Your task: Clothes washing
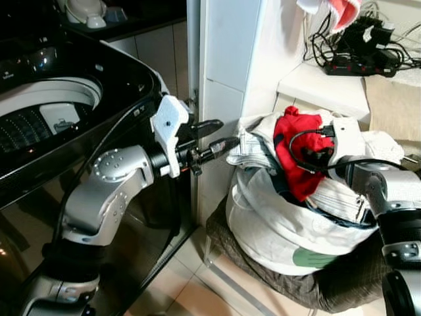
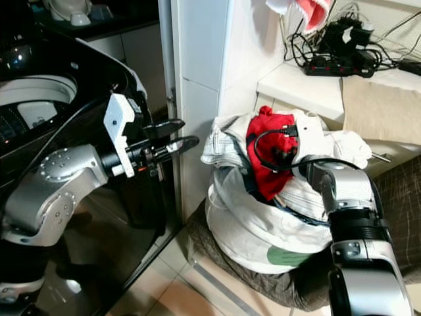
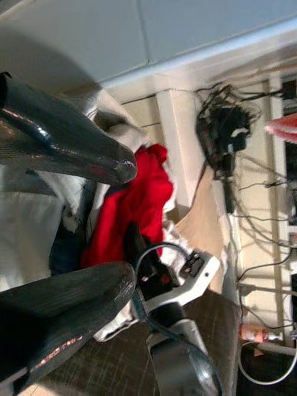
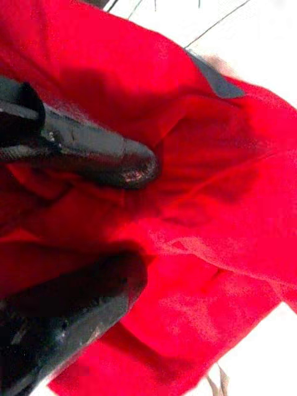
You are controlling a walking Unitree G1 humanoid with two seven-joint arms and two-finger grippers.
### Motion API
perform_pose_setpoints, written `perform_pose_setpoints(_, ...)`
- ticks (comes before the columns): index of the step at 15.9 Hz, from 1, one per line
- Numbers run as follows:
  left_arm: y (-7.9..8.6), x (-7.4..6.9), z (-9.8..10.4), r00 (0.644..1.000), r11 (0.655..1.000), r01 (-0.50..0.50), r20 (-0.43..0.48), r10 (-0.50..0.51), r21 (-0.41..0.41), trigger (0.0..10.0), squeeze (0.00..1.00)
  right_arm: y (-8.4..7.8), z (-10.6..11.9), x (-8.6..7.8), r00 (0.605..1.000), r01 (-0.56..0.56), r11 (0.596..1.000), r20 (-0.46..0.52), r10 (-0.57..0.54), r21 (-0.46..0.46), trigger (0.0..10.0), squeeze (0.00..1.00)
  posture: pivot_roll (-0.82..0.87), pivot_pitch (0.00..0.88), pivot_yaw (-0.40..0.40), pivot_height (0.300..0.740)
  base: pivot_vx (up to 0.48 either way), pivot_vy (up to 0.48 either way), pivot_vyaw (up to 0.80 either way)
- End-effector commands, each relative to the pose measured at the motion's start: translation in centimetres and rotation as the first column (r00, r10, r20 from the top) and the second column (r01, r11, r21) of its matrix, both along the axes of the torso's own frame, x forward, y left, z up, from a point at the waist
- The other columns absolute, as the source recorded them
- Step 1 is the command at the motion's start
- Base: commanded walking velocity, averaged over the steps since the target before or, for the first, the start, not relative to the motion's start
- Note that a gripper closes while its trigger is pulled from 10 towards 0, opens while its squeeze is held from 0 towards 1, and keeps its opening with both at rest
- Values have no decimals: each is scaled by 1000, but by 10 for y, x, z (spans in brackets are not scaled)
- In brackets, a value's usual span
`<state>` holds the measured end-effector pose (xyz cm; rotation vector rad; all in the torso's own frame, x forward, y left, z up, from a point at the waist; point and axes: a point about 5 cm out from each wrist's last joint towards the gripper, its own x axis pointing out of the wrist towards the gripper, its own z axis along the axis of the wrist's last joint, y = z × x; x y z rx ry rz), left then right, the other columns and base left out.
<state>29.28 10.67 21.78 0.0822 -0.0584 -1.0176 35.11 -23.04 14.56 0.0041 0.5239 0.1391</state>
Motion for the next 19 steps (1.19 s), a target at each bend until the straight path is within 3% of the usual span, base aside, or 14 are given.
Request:
perform_pose_setpoints(1,-1,-3,-1,1000,1000,-5,-13,5,15,10000,0,2,0,2,1000,-14,999,4,14,32,0,0,-4,0,-27,740,0,0,0)
perform_pose_setpoints(14,0,-5,-6,999,997,-26,-31,29,76,10000,0,1,5,4,996,-54,995,78,47,85,0,0,-6,0,-24,740,0,0,0)
perform_pose_setpoints(17,0,-5,-8,999,996,-27,-33,30,83,10000,0,1,17,4,989,-75,988,134,57,135,0,0,-11,0,-24,740,0,0,0)
perform_pose_setpoints(19,1,-4,-6,999,995,-41,-14,43,88,10000,0,1,37,1,973,-126,981,209,94,145,0,0,-12,0,-26,740,0,0,0)
